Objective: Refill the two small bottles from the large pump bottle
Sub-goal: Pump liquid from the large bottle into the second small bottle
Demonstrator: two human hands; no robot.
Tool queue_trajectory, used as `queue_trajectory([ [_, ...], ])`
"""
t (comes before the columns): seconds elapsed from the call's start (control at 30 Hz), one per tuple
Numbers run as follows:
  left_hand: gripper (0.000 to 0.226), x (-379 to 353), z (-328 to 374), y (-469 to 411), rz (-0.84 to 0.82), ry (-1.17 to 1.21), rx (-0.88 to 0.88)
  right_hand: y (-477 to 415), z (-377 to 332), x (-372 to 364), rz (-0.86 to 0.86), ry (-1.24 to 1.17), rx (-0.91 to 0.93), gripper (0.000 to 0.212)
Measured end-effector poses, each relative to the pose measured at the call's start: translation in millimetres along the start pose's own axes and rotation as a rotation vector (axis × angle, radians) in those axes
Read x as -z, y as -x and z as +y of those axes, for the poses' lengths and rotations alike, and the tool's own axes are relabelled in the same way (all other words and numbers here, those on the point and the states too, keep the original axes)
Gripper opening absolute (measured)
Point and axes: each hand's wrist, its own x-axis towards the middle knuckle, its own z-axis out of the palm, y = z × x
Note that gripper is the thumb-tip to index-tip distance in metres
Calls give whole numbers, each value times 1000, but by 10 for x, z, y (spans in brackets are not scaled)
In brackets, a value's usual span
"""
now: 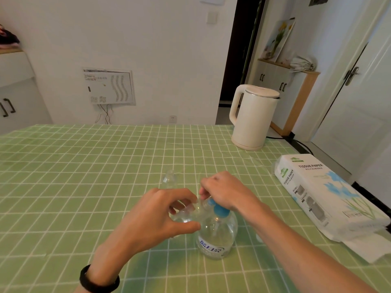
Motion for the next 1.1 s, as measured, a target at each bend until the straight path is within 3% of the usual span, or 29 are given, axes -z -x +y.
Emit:
queue_trajectory([
  [0.37,37,6,30,12,7,4,-3,25,-34,55,22,-22,9,49],
  [0.53,35,-5,17,3,-1,-2,1,-4,-27,19,-13,-11,-41,37],
  [0.9,36,-8,26,19,12,15,6,3,-56,65,-3,49,-13,48],
  [1.1,33,-16,14,2,-4,-3,11,-1,-27,27,-2,12,-38,42],
])
